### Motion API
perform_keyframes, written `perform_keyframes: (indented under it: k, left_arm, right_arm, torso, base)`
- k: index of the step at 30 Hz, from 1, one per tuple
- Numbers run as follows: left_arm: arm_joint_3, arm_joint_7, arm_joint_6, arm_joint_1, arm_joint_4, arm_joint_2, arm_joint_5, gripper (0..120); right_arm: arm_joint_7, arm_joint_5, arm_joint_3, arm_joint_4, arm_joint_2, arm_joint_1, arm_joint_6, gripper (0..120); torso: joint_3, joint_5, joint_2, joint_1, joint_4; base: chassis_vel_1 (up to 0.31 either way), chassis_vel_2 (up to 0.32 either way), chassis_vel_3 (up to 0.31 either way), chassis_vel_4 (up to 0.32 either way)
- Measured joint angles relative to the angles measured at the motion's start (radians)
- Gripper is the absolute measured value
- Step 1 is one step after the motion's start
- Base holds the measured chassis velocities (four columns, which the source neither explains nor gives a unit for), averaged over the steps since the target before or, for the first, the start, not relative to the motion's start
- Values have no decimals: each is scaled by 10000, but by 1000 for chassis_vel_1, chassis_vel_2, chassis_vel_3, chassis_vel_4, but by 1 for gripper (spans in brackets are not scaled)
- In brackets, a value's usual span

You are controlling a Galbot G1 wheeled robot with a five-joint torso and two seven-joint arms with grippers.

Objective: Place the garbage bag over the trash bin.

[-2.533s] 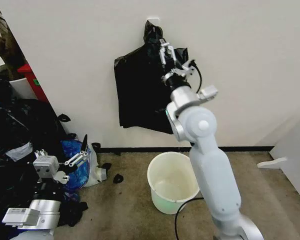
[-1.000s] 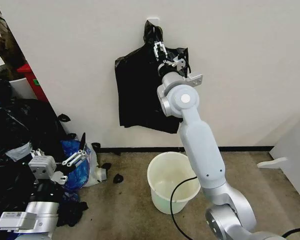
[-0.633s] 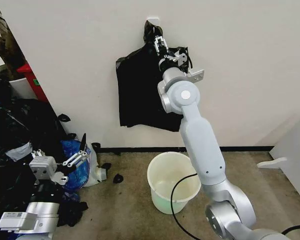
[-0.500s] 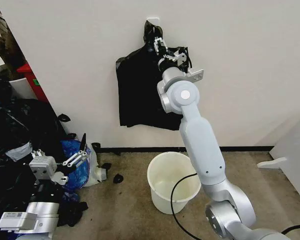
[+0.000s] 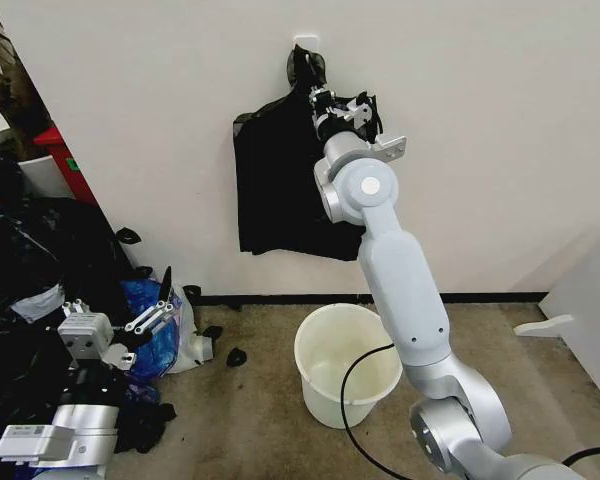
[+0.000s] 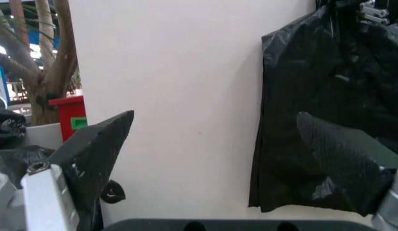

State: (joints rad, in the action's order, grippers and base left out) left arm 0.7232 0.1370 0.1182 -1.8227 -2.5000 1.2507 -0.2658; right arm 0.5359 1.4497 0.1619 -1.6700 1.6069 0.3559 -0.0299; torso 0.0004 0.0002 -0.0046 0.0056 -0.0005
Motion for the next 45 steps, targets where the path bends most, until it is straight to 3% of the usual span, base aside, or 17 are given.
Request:
perform_keyframes:
  k: [8,26,45]
  left_arm:
    - [-16,1,0,-11,0,48,41,100]
    - [-30,-2,21,44,1,85,19,100]
    - [-154,-5,97,194,1,154,-14,100]
  right_arm:
    - [17,105,-108,-442,-184,447,49,0]
    - [202,3,-995,-2869,-1042,3366,107,0]
    - [-560,-1004,-915,-4435,-1415,8092,481,0]
  torso:
    - [-1,0,0,0,-1]
    - [-1,0,0,0,0]
    - [-1,0,0,-1,-2]
  base:
    - [0,0,0,0]
    - [0,0,0,0]
    - [0,0,0,0]
